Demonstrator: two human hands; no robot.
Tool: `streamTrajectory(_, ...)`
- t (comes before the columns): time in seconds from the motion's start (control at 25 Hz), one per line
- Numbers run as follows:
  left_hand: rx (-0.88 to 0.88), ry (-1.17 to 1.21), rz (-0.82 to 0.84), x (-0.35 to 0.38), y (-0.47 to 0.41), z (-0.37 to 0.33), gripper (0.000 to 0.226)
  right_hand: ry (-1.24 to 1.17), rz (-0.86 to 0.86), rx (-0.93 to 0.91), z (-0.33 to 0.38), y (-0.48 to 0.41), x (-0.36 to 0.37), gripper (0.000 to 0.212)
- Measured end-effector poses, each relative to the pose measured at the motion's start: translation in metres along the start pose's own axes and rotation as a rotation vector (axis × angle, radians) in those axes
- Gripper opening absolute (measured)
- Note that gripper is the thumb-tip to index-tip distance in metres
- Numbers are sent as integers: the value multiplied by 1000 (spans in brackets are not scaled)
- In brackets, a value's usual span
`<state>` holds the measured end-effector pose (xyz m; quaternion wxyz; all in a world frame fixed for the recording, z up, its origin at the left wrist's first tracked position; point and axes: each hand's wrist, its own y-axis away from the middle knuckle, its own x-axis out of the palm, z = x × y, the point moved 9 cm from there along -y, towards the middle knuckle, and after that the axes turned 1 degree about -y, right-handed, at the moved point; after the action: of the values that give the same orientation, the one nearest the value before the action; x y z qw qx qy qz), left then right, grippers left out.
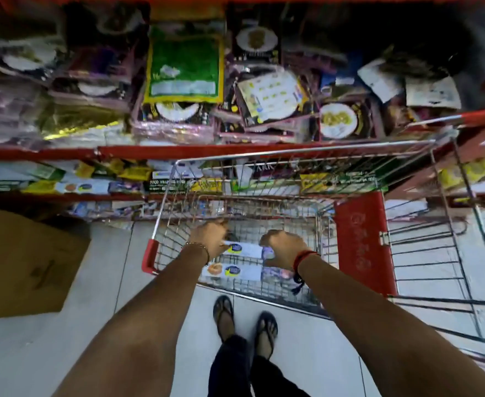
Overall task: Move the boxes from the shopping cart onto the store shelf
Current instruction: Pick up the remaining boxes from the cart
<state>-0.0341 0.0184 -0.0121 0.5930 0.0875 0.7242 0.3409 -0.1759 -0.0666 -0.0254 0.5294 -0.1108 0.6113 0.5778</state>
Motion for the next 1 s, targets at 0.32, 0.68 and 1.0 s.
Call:
streamTrajectory(0.32,93,-164,100,74,-72,-4,65,164,218,-73,-11,-58,125,62)
streamTrajectory(0.68,151,-305,134,100,-105,-11,47,284,124,-33,-8,-78,141,31)
streamTrajectory(1.0,36,-211,48,7,-58,5,40,110,-26,117,-16,-29,45,20)
